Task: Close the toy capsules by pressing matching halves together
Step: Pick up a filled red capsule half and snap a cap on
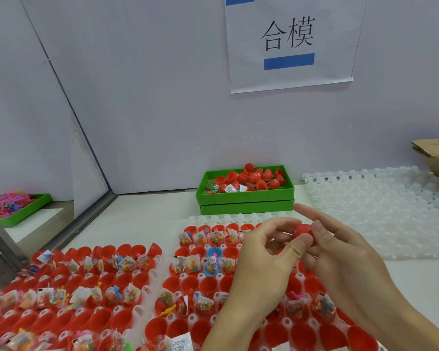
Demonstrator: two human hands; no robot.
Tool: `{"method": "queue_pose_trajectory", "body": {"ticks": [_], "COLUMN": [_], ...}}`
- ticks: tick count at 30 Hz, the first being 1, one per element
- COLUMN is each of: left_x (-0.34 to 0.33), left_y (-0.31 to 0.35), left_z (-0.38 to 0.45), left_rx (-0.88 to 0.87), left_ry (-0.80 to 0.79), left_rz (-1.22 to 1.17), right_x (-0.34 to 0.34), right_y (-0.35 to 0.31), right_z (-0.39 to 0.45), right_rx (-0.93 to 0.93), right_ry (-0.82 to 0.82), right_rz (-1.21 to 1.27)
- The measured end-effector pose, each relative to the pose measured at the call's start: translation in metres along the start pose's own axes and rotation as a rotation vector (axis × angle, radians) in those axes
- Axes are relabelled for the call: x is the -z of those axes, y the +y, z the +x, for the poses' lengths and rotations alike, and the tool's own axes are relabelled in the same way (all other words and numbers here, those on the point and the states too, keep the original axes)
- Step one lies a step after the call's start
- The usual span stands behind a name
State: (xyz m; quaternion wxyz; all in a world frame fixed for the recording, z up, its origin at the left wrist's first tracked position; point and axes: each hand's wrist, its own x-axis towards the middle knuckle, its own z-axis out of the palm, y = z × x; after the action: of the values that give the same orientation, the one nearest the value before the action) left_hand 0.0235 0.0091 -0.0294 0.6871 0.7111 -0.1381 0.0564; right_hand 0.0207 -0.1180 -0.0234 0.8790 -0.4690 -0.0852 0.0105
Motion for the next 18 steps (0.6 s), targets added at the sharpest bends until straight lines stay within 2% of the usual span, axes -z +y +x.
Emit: {"method": "queue_pose_trajectory", "body": {"ticks": [5, 11, 18], "left_x": [0.0, -0.004, 0.009], "left_y": [0.001, 0.004, 0.005], "left_z": [0.0, -0.003, 0.001], "left_rx": [-0.034, 0.025, -0.105], "left_ry": [-0.021, -0.021, 0.254], "left_rz": [0.056, 0.021, 0.099], "right_x": [-0.001, 0.004, 0.014], "right_y": [0.001, 0.001, -0.003], "right_z": [-0.001, 0.002, 0.006], "right_rx": [-0.01, -0.058, -0.028], "right_ry": [0.001, -0.009, 0.064], "right_rz": [0.024, -0.049, -0.253]}}
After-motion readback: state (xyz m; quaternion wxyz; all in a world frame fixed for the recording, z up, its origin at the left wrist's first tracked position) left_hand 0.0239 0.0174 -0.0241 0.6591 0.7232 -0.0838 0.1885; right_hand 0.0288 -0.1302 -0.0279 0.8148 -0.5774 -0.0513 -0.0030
